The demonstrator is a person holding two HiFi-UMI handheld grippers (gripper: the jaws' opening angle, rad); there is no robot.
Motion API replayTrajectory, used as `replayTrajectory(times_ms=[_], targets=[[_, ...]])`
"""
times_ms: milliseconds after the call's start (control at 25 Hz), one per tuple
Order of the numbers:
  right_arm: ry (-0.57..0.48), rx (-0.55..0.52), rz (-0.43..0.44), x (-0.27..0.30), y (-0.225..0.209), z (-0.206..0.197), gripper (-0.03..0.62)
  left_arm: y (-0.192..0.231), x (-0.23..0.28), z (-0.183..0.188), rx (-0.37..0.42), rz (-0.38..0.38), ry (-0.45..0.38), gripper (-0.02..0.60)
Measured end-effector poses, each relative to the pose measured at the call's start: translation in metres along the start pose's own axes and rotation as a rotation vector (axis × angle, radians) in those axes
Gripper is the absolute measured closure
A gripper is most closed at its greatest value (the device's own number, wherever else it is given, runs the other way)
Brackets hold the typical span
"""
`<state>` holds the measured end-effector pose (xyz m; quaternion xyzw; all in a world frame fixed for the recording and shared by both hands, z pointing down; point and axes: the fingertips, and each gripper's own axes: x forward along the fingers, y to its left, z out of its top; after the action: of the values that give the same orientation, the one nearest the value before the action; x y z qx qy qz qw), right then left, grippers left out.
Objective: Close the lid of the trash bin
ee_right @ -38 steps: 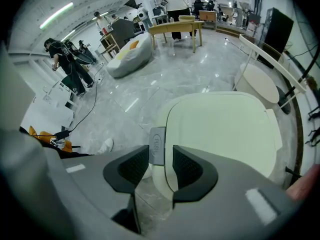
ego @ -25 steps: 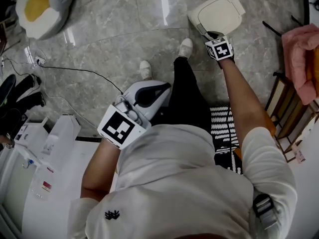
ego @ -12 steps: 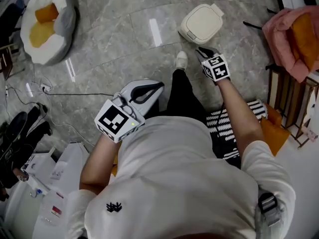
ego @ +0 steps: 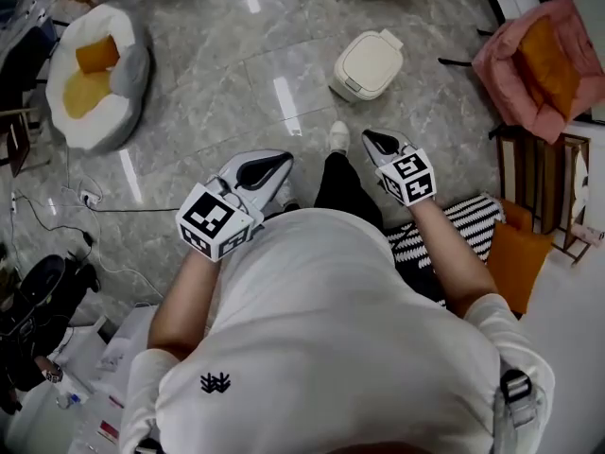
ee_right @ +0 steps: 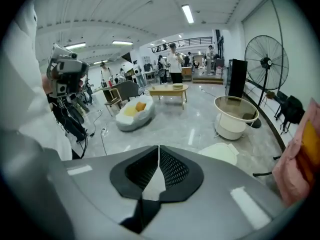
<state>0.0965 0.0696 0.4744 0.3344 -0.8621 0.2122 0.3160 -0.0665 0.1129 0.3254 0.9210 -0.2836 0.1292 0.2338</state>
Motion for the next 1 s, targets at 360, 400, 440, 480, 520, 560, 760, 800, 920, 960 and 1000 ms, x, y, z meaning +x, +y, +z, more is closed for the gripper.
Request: replayTrajectory(times_ms=[360, 400, 440, 480, 520, 560, 760, 800, 920, 960, 1000], targets=[[-0.141, 0.019, 0.031, -0.052, 0.073, 0.041, 0.584, -0.002, -0.033, -0.004, 0.007, -0.003, -0.002, 0.525], [-0.157, 0.020, 0.027, -0.057, 0.077, 0.045, 0.584, -0.002, -0.036, -0.006, 0.013, 0.001, -0.002, 0.525], [-0.170, 0.022, 0.022, -0.061, 0.081, 0.049, 0.585, -0.001, -0.039, -0.007, 0.017, 0.005, -0.002, 0.525], [-0.183, 0.024, 0.019, -0.065, 0.085, 0.051, 0.585, -0.002, -0.042, -0.009, 0.020, 0.007, -0.003, 0.525], [-0.193, 0.027, 0.016, -0.069, 0.088, 0.053, 0.585, -0.002, -0.045, -0.010, 0.022, 0.008, -0.005, 0.525], [-0.203, 0.030, 0.015, -0.072, 0.093, 0.055, 0.584, -0.002, -0.048, -0.011, 0.024, 0.009, -0.006, 0.525], [-0.221, 0.011, 0.027, -0.077, 0.115, 0.057, 0.585, -0.001, -0.064, -0.018, 0.018, 0.034, -0.017, 0.525], [-0.220, 0.001, 0.030, -0.077, 0.119, 0.057, 0.585, -0.001, -0.067, -0.019, 0.018, 0.041, -0.019, 0.525], [-0.215, -0.029, 0.038, -0.076, 0.128, 0.060, 0.585, 0.000, -0.078, -0.024, 0.015, 0.065, -0.024, 0.525], [-0.217, -0.036, 0.039, -0.076, 0.130, 0.062, 0.585, 0.002, -0.081, -0.026, 0.011, 0.074, -0.025, 0.525], [-0.220, -0.041, 0.040, -0.075, 0.131, 0.065, 0.585, 0.004, -0.084, -0.028, 0.007, 0.083, -0.027, 0.525]])
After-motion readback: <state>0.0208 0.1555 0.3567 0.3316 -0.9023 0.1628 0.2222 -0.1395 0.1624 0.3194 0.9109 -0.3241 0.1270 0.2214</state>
